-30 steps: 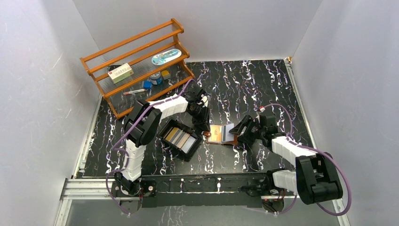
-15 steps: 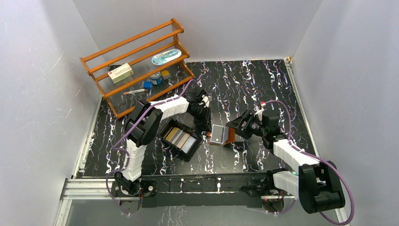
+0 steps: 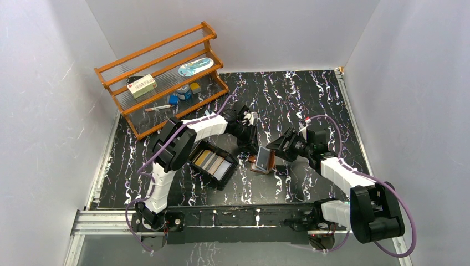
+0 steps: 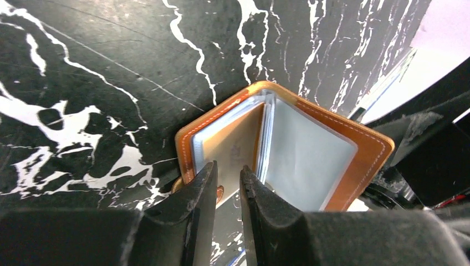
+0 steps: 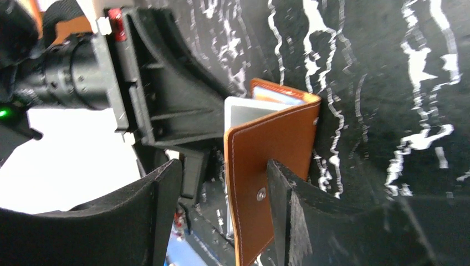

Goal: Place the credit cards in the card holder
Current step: Close the card holder at the center of the board.

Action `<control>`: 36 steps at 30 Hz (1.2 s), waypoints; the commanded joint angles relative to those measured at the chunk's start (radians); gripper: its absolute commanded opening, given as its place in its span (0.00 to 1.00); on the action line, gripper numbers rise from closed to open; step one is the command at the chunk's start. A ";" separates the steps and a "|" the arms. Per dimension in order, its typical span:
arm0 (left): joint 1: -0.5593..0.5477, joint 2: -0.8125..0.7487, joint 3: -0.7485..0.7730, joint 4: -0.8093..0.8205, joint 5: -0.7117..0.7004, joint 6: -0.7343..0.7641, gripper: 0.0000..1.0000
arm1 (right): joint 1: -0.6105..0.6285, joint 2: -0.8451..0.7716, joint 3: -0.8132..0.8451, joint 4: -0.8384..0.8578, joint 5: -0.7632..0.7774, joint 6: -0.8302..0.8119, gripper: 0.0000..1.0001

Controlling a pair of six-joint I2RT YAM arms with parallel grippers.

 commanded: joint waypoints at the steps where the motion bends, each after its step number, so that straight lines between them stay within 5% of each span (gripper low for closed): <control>1: -0.007 -0.040 0.026 0.006 0.074 -0.017 0.21 | 0.001 0.033 0.110 -0.238 0.159 -0.191 0.64; 5: -0.007 -0.029 0.035 0.013 0.152 0.022 0.22 | 0.001 0.079 0.160 -0.323 0.214 -0.284 0.56; 10: -0.013 -0.030 0.063 0.014 0.197 0.070 0.23 | -0.003 0.061 0.189 -0.351 0.257 -0.329 0.29; 14: -0.014 -0.033 0.082 0.016 0.221 0.153 0.24 | -0.033 0.071 0.256 -0.432 0.322 -0.427 0.16; 23: -0.055 -0.085 0.028 -0.011 0.099 0.623 0.30 | -0.139 0.222 0.341 -0.454 0.098 -0.556 0.13; 36: -0.058 -0.141 0.007 -0.103 0.002 1.244 0.41 | -0.156 0.255 0.342 -0.453 0.025 -0.599 0.16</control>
